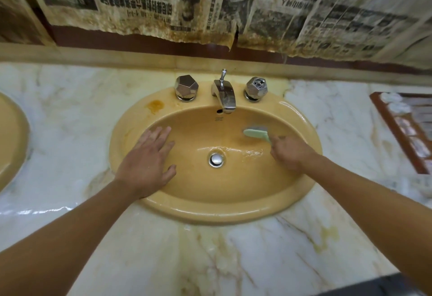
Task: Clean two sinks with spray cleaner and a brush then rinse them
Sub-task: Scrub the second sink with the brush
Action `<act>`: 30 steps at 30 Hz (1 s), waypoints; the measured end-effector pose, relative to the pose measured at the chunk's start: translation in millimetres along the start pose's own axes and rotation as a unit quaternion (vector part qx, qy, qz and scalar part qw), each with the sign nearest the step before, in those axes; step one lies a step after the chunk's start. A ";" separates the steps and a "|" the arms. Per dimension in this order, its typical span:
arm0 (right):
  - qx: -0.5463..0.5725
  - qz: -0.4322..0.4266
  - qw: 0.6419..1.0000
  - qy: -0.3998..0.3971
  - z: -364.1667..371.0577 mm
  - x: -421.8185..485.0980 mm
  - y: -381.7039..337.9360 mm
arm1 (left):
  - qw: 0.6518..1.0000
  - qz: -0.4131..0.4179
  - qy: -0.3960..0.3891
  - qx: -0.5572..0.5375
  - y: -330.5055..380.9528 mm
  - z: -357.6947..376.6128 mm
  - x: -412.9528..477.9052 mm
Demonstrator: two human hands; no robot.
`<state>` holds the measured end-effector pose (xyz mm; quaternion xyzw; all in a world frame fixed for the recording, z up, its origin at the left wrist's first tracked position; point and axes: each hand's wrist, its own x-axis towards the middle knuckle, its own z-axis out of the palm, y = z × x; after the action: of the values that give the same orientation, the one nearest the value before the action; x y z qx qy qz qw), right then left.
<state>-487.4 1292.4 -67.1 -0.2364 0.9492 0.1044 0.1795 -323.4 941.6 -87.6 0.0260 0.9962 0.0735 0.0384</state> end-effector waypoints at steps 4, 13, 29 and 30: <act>-0.130 0.018 0.990 0.058 -19.1 -9.6 5.7 | 0.990 -0.093 -0.035 -0.100 17.7 0.9 -10.0; -0.157 0.048 0.986 -0.012 -20.3 -17.9 3.1 | 0.984 -0.120 -0.055 -0.121 50.9 5.4 -14.2; -0.085 0.106 0.990 0.034 -4.8 -32.7 4.2 | 0.986 -0.122 -0.071 -0.083 54.2 3.6 -12.9; -0.066 0.121 0.989 0.056 -3.4 -29.5 2.5 | 0.987 -0.122 -0.070 -0.083 54.4 3.7 -12.8</act>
<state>-465.3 1305.7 -52.2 -0.1370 0.9704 0.1740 0.0962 -307.8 995.1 -82.3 -0.0944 0.9772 0.1485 0.1186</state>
